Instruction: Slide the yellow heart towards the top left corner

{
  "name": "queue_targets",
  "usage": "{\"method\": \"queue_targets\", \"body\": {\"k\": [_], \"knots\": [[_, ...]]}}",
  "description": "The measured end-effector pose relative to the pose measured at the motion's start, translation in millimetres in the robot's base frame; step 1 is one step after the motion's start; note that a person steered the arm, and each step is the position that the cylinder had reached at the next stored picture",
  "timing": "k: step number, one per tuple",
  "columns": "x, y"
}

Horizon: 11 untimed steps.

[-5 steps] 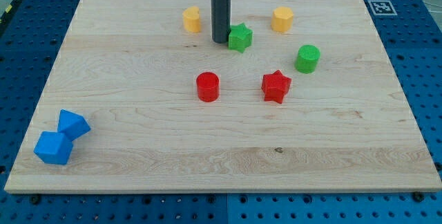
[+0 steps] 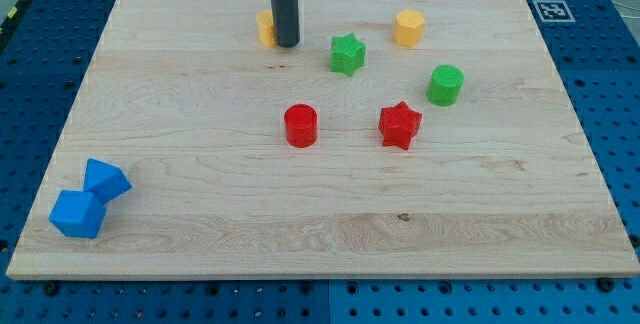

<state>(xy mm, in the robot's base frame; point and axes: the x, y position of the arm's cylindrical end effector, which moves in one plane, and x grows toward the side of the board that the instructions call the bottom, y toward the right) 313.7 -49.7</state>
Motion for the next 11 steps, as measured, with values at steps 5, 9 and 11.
{"method": "queue_targets", "body": {"k": [5,9,11], "knots": [[-27.1,-2.8],[-38.5,-12.0],[-38.5,-17.5]]}}
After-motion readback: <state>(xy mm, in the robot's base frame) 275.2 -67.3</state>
